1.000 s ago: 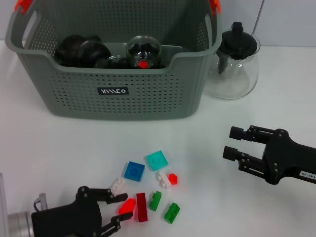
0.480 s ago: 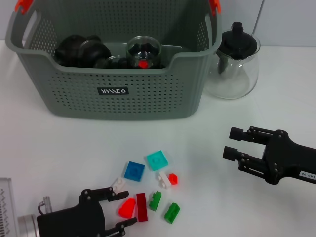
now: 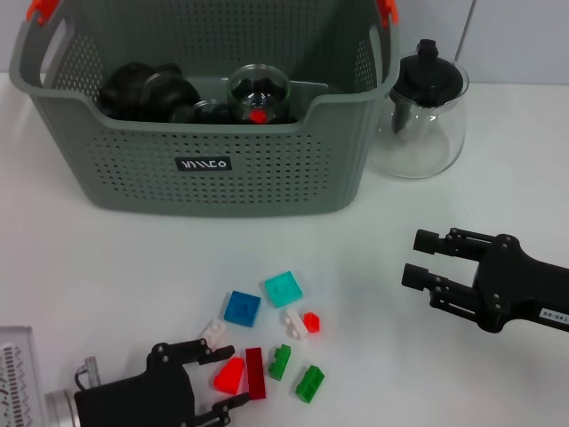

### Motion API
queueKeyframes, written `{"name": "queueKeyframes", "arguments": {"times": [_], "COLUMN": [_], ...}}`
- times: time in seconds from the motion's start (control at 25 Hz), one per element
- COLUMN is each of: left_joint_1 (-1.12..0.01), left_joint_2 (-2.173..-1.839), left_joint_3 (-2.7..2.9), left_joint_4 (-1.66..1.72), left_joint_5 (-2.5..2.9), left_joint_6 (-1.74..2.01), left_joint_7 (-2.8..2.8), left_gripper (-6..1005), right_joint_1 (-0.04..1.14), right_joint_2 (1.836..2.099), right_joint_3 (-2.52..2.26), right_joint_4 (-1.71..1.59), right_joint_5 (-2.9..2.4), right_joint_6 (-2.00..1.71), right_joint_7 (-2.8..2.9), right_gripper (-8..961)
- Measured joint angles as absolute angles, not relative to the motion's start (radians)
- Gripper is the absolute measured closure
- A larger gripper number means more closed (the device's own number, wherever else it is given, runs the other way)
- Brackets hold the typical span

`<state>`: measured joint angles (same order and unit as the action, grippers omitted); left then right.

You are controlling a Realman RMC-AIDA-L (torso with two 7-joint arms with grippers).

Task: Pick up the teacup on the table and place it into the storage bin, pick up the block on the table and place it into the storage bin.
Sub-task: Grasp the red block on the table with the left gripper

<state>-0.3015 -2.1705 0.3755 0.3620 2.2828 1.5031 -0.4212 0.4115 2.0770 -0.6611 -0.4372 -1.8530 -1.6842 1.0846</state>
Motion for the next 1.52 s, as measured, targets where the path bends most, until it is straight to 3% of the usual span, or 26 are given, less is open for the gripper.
{"name": "queueKeyframes", "arguments": {"times": [1.52], "left_joint_1": [-0.232], "left_joint_2": [-2.170], "left_joint_3": [0.253], "left_joint_4": [0.360], "left_joint_5": [2.252], "left_joint_6": [1.567], "left_joint_7": [-0.423], "left_gripper": [477], "right_joint_1": [0.420], "right_joint_2": [2.072], "right_joint_3": [-0.660], "right_joint_4": [-0.437], "right_joint_5": [-1.853], "right_joint_6": [-1.684], "right_joint_7": [1.085], "right_gripper": [396]}}
